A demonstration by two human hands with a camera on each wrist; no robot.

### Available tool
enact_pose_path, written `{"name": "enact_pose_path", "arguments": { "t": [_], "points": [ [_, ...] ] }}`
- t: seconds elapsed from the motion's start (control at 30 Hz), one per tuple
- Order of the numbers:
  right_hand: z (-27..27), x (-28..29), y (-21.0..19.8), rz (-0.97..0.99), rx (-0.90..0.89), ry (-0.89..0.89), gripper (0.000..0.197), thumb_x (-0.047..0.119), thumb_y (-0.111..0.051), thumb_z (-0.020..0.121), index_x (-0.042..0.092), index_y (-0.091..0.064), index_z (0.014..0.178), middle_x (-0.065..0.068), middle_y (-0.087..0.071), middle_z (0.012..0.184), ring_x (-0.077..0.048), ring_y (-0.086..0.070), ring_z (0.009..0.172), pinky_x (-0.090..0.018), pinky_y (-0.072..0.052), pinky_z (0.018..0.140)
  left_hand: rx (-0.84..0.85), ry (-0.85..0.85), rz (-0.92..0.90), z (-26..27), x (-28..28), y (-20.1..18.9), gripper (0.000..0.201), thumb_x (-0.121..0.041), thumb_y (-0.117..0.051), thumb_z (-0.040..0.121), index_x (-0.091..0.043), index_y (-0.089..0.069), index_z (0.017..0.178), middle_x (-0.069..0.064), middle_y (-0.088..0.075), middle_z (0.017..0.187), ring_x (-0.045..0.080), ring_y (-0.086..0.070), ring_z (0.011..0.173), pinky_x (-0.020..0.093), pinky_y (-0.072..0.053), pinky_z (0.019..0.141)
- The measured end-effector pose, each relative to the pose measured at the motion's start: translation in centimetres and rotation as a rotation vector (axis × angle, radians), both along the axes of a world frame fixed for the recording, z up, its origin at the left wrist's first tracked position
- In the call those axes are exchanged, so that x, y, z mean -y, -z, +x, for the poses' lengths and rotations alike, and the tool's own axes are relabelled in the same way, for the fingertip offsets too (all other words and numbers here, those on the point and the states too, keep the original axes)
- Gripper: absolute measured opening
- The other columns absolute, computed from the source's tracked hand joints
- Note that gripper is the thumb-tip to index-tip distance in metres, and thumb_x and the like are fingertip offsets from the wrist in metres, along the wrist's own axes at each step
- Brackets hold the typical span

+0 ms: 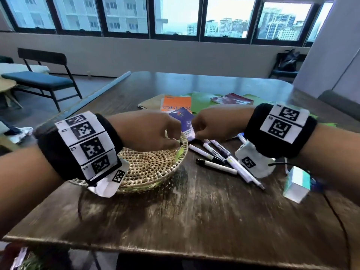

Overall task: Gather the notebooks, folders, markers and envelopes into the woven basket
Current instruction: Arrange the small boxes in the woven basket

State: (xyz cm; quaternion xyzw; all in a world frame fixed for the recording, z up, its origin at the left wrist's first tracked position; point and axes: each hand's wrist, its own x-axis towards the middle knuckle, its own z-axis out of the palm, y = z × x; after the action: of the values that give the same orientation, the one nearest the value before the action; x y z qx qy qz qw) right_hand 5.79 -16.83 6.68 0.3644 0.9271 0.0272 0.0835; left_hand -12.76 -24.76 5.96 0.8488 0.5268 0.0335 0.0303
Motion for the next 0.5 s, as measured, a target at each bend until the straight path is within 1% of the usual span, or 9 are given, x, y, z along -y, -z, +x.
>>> {"name": "enact_pose_path", "arguments": {
  "t": [0.07,0.13,0.17,0.23,0.27,0.3,0.4,0.47,0.5],
  "points": [
    [3.4,-1.7,0.3,0.002,0.09,0.106,0.013,0.025,-0.058,0.094,0.018,-0.069,0.095,-0.002,-0.069,0.088,-0.024,-0.06,0.082,-0.024,-0.041,0.059,-0.035,0.059,0.014,3.6,-1.0,-0.2,0.023,-0.044,-0.059,0.093,-0.024,-0.067,0.098,-0.009,-0.066,0.096,0.014,-0.061,0.089,0.031,-0.048,0.081],
    [6.8,-3.3,1.3,-0.015,0.207,0.218,0.019,0.03,-0.063,0.092,0.018,-0.073,0.102,-0.005,-0.075,0.099,-0.028,-0.068,0.092,-0.03,-0.05,0.073,-0.091,0.118,0.006,7.3,-2.1,-0.1,0.022,-0.043,-0.058,0.093,-0.022,-0.066,0.094,-0.004,-0.067,0.094,0.019,-0.06,0.088,0.033,-0.048,0.08],
    [8.4,-4.0,2.0,-0.033,0.259,0.267,0.022,0.032,-0.065,0.091,0.017,-0.074,0.105,-0.007,-0.076,0.102,-0.03,-0.069,0.095,-0.03,-0.051,0.077,-0.121,0.151,-0.002,9.2,-2.8,0.1,0.021,-0.041,-0.058,0.092,-0.021,-0.066,0.091,-0.001,-0.067,0.09,0.021,-0.059,0.085,0.033,-0.048,0.077],
    [11.2,-4.8,3.3,-0.065,0.322,0.336,0.031,0.034,-0.068,0.09,0.011,-0.073,0.11,-0.012,-0.074,0.108,-0.032,-0.067,0.101,-0.029,-0.048,0.076,-0.192,0.185,-0.018,12.9,-4.4,0.7,0.02,-0.036,-0.059,0.092,-0.017,-0.066,0.089,0.0,-0.06,0.077,0.024,-0.055,0.077,0.031,-0.042,0.065],
    [12.2,-5.0,4.0,-0.076,0.326,0.364,0.036,0.036,-0.069,0.09,0.01,-0.071,0.113,-0.013,-0.072,0.112,-0.032,-0.065,0.104,-0.03,-0.047,0.077,-0.235,0.184,-0.022,14.6,-5.2,1.1,0.023,-0.034,-0.059,0.092,-0.013,-0.068,0.09,0.001,-0.056,0.073,0.025,-0.052,0.074,0.03,-0.036,0.06],
    [13.1,-5.0,4.6,-0.088,0.313,0.39,0.04,0.038,-0.07,0.089,0.01,-0.07,0.118,-0.013,-0.07,0.115,-0.031,-0.064,0.107,-0.03,-0.047,0.08,-0.284,0.183,-0.021,16.2,-5.9,1.4,0.027,-0.034,-0.059,0.093,-0.009,-0.07,0.094,0.003,-0.054,0.074,0.024,-0.049,0.073,0.03,-0.032,0.057],
    [14.2,-5.0,5.7,-0.096,0.228,0.418,0.052,0.046,-0.072,0.087,0.011,-0.064,0.124,-0.009,-0.068,0.117,-0.029,-0.062,0.108,-0.032,-0.048,0.088,-0.346,0.187,-0.003,19.4,-8.3,2.3,0.032,-0.03,-0.06,0.095,-0.005,-0.068,0.113,0.004,-0.051,0.084,0.022,-0.05,0.079,0.028,-0.033,0.063],
    [14.1,-5.0,6.1,-0.108,0.154,0.406,0.055,0.048,-0.074,0.085,0.01,-0.062,0.124,-0.008,-0.068,0.116,-0.028,-0.062,0.105,-0.032,-0.048,0.084,-0.345,0.17,-0.006,20.6,-9.8,3.1,0.034,-0.029,-0.061,0.095,-0.003,-0.065,0.118,0.006,-0.054,0.091,0.02,-0.054,0.085,0.024,-0.033,0.057],
    [14.1,-5.1,6.4,-0.116,0.12,0.4,0.056,0.046,-0.074,0.085,0.011,-0.059,0.125,-0.008,-0.067,0.116,-0.028,-0.062,0.105,-0.03,-0.046,0.08,-0.357,0.148,-0.021,20.9,-10.6,3.7,0.036,-0.029,-0.062,0.095,-0.004,-0.064,0.121,0.008,-0.058,0.098,0.018,-0.052,0.087,0.022,-0.031,0.053]
  ]
}}
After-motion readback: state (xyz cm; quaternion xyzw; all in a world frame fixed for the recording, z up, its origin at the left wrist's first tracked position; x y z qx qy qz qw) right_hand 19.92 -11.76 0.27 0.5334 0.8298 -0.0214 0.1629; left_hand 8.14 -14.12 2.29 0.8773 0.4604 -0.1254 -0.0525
